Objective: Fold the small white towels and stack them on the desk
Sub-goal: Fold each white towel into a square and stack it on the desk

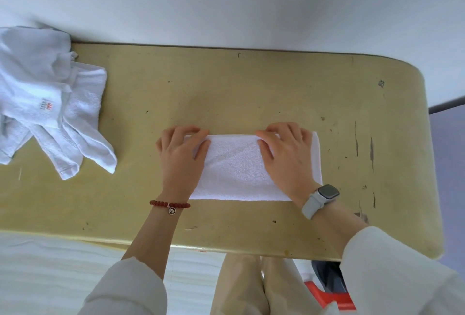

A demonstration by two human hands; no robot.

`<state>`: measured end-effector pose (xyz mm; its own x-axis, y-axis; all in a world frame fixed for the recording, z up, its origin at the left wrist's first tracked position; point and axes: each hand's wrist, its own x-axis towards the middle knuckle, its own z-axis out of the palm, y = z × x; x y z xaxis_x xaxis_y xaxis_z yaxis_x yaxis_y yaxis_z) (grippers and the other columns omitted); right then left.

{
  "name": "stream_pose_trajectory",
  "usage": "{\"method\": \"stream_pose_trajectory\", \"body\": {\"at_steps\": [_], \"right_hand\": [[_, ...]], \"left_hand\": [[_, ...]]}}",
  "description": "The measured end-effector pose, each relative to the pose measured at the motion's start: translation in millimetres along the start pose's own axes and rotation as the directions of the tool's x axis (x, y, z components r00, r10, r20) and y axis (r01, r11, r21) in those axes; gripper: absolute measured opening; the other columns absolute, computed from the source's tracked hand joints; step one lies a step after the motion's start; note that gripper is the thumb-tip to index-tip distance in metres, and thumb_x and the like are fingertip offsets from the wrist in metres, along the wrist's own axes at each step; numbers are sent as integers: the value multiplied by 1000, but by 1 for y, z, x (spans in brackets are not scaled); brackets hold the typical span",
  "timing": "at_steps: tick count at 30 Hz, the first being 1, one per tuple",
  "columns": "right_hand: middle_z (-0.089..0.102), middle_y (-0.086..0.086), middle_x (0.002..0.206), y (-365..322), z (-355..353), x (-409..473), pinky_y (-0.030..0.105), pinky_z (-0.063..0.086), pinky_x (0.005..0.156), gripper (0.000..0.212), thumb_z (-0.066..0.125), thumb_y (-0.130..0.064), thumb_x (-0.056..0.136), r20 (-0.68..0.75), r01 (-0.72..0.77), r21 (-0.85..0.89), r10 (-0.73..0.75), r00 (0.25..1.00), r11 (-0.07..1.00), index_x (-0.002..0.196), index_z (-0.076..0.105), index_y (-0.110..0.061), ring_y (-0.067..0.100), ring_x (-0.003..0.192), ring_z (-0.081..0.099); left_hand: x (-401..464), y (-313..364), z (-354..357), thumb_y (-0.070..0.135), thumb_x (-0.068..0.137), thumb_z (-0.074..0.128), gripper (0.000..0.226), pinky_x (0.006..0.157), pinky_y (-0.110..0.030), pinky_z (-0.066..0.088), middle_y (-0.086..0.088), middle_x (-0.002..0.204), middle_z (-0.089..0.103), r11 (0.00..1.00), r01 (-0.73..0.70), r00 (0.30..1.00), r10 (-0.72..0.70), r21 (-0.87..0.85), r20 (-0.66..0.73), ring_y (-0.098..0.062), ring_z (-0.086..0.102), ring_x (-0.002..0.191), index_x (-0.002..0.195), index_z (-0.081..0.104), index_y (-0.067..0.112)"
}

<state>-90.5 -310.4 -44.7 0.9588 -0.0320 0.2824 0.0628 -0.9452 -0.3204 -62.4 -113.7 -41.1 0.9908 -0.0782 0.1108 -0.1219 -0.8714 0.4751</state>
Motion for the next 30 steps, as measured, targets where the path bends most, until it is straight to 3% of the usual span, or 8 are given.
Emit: {"method": "stream_pose_trajectory", "body": {"at_steps": [6, 14, 19, 23, 26, 28, 30], "right_hand": [[61, -3, 84, -12, 15, 10, 34, 30, 78, 17, 50, -22, 83, 72, 38, 43, -41, 997, 998, 78, 66, -21, 21, 81, 54], [61, -6, 77, -15, 14, 14, 29, 28, 77, 17, 45, -17, 83, 101, 26, 81, -34, 994, 996, 75, 60, -18, 19, 75, 54], [60, -5, 70, -21, 14, 22, 31, 28, 74, 24, 39, -19, 83, 166, -58, 29, 53, 985, 998, 72, 61, -19, 21, 71, 53], [62, -2, 80, -27, 10, 33, 35, 28, 78, 14, 48, -11, 87, 313, -116, 32, 100, 944, 993, 86, 61, -15, 23, 82, 53], [62, 0, 77, -20, 5, 28, 38, 33, 79, 12, 54, -8, 82, 196, 39, 20, -42, 980, 999, 80, 62, -15, 25, 77, 57], [65, 0, 90, -7, 2, 16, 42, 32, 93, 16, 49, -11, 84, 122, 178, 29, -180, 976, 984, 85, 64, -17, 24, 88, 60], [64, 2, 106, 12, -3, -1, 50, 28, 103, 21, 46, -13, 86, 133, 275, 20, -275, 952, 961, 96, 64, -17, 23, 106, 57]], "left_hand": [[9, 0, 9, 30, 82, 55, 19, 90, -30, 27, 6, 89, 66, 986, -167, 986, 167, 23, -1, -14, 43, 96, 81, 72, 21], [11, 3, 8, 25, 85, 51, 19, 84, -25, 27, 8, 81, 67, 986, -166, 986, 166, -3, -2, -11, 43, 89, 79, 68, 18], [18, 15, 5, 19, 85, 58, 12, 86, -20, 18, 9, 85, 65, 1000, 21, 997, -22, 19, 72, -15, 48, 94, 81, 69, 21], [29, 28, -3, 20, 89, 54, 13, 89, -25, 16, 13, 87, 62, 988, 122, 970, -140, 99, 201, -13, 45, 102, 87, 67, 24], [26, 35, -6, 16, 88, 54, 15, 96, -33, 23, 5, 93, 66, 986, 67, 985, -90, 153, 150, -22, 51, 102, 92, 68, 21], [10, 39, -6, 13, 85, 53, 19, 94, -36, 27, -1, 101, 67, 982, -29, 999, 20, 184, 49, -27, 57, 100, 95, 68, 19], [-23, 44, -1, 22, 88, 45, 28, 99, -41, 28, -5, 118, 62, 970, -113, 991, 94, 214, 99, -29, 53, 112, 109, 63, 19]]}}
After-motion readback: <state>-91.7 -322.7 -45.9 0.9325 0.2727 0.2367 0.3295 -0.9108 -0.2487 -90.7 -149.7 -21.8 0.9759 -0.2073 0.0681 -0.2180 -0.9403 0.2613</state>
